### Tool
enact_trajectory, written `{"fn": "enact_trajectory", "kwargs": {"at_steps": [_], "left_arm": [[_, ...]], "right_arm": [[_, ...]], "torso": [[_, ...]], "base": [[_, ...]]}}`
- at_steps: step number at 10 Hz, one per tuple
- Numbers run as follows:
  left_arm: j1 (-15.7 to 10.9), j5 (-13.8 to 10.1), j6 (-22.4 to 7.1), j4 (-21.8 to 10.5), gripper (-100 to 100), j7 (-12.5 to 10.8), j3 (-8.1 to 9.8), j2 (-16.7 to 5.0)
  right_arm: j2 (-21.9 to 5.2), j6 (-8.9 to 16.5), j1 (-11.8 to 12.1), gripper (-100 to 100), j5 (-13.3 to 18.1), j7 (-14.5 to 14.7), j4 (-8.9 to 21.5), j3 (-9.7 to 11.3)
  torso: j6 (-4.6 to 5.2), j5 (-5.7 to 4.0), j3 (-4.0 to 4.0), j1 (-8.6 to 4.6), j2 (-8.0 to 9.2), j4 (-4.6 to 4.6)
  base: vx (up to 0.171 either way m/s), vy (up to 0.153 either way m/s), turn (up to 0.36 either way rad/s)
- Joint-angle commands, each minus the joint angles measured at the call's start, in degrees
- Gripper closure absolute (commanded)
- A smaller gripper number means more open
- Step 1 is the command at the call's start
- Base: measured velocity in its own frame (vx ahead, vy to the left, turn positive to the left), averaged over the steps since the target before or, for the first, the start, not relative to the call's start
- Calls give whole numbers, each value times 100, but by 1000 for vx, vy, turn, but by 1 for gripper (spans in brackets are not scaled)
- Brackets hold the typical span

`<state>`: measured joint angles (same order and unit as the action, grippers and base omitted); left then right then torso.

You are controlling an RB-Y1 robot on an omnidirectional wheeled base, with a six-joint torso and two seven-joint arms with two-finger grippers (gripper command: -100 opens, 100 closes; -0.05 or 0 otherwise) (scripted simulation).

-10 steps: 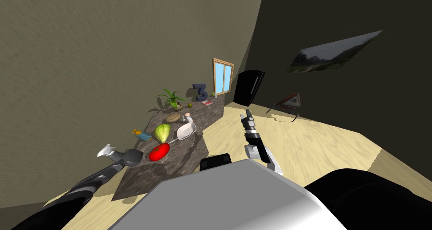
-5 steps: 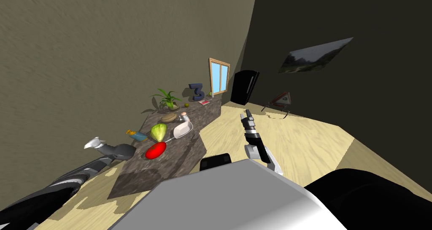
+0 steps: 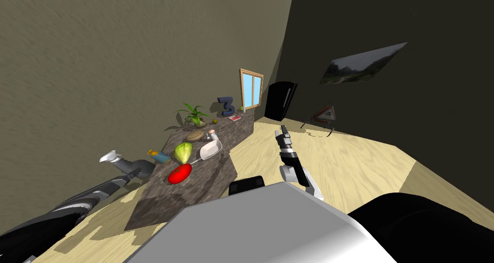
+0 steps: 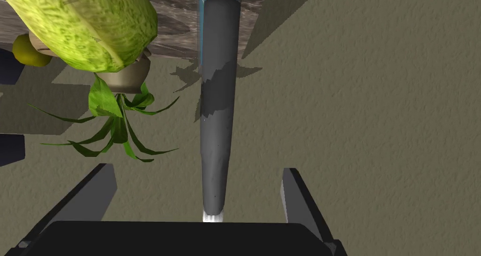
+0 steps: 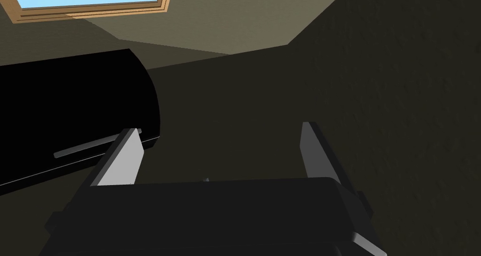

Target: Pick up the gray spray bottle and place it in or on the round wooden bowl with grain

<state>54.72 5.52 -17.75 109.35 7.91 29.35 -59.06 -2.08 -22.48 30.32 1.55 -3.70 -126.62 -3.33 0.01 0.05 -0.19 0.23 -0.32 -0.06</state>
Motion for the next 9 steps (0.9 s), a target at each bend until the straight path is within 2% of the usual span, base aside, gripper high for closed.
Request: {"fn": "enact_trajectory", "kwargs": {"at_steps": [1, 2, 3, 7, 8, 9], "left_arm": [[0, 0, 0, 0, 0, 0, 0, 0], [-2, 1, 1, -1, -100, 1, -1, 0], [-2, 1, 1, -1, 100, 0, -1, 0], [-2, 1, 1, -1, 100, 0, -1, 0], [-2, 1, 1, -1, 0, 0, -1, 0], [132, -171, -142, -35, -100, -68, 73, -177]], "right_arm": [[0, 0, 0, 0, 0, 0, 0, 0], [0, 0, 0, 0, 0, 0, 0, 0], [0, 0, -1, 0, 0, 0, 0, 0], [0, 0, -1, 0, 0, 0, 0, 0], [0, 0, -1, 0, 0, 0, 0, 0], [0, 0, -1, 0, 0, 0, 0, 0]], "torso": [[0, 0, 0, 0, 0, 0], [-1, -3, 9, -8, 15, 4], [-1, -3, 13, -11, 22, 6], [-1, -4, 17, -13, 27, 7], [-1, -4, 17, -13, 27, 7], [-1, -4, 17, -13, 27, 7]], "base": [[9, 5, -3], [0, 0, 0], [0, 0, 0], [0, 0, 0], [0, 0, 0], [-9, 45, -213]]}}
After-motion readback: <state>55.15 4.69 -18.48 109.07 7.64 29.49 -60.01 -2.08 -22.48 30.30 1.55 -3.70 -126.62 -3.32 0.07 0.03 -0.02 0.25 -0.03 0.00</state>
